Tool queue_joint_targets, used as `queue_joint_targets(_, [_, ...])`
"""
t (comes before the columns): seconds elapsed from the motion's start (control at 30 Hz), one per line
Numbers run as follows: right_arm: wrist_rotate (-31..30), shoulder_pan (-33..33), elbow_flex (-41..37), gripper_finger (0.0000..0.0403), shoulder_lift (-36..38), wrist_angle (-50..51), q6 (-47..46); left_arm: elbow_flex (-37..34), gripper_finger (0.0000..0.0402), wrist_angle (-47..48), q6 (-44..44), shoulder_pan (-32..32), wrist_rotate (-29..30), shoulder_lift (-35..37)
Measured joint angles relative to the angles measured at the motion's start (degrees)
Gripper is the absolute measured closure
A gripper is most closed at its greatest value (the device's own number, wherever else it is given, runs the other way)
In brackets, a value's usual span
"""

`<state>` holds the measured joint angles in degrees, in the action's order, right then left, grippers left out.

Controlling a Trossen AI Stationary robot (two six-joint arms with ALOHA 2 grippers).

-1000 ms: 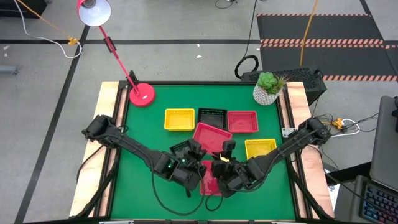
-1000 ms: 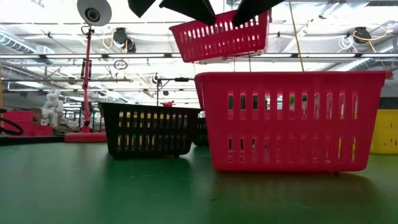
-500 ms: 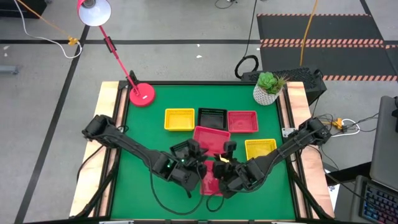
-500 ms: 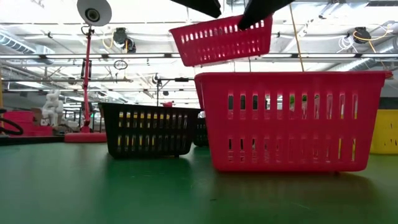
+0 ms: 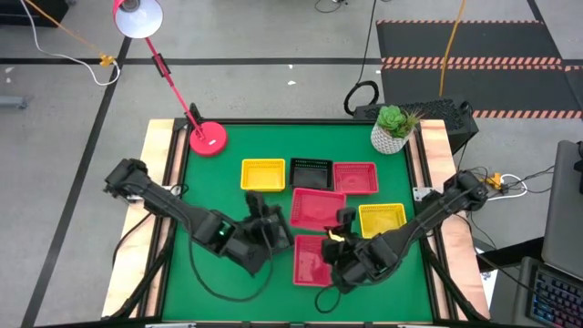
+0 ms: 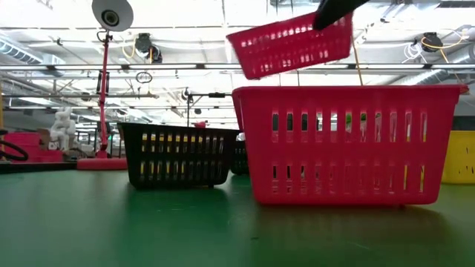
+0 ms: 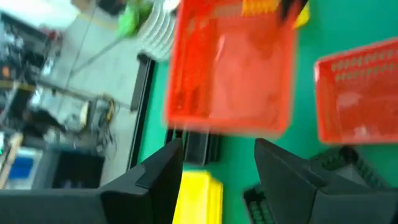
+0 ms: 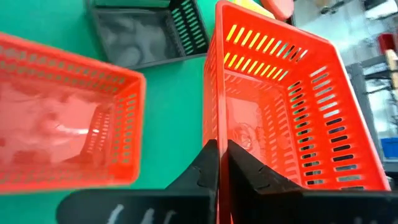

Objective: Stack baskets by color
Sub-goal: Stack the bottom left red bin on top of the the top right red bin

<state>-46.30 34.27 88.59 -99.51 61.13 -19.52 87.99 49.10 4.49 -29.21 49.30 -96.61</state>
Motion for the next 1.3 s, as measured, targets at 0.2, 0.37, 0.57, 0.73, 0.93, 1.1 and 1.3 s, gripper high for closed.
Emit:
queue_joint_targets(0.2, [0.02,2.91,-0.01,0.0399,2.83,3.98,-3.18,-1.49,0.0235,11.37,10.77,0.20,-0.18,3.61])
queue_joint_targets(0.37, [-1.75,5.00,-3.02,0.0399,6.15,3.36,-3.79,-8.47,0.0257,9.32,11.76,0.60,-0.04,7.03])
queue_joint_targets(0.57, [-1.64,4.15,-17.68,0.0399,18.50,-4.58,-1.77,-18.48,0.0272,0.63,11.94,2.29,-1.66,12.08])
queue_joint_targets(0.73, [1.34,0.03,-31.38,0.0399,33.57,-16.74,10.37,-23.03,0.0275,-6.10,8.14,2.73,-4.22,15.43])
queue_joint_targets(0.93, [11.64,-9.31,-43.01,0.0399,50.51,-29.05,25.45,-23.69,0.0275,-10.43,1.90,2.99,-4.32,16.34])
queue_joint_targets(1.1, [18.01,-15.93,-46.73,0.0399,58.04,-29.44,28.68,-23.69,0.0275,-13.99,-2.77,3.38,-4.51,16.34])
queue_joint_targets(1.3, [24.53,-21.45,-48.12,0.0399,60.48,-28.48,34.02,-23.69,0.0275,-18.25,-6.98,5.52,-8.63,16.34])
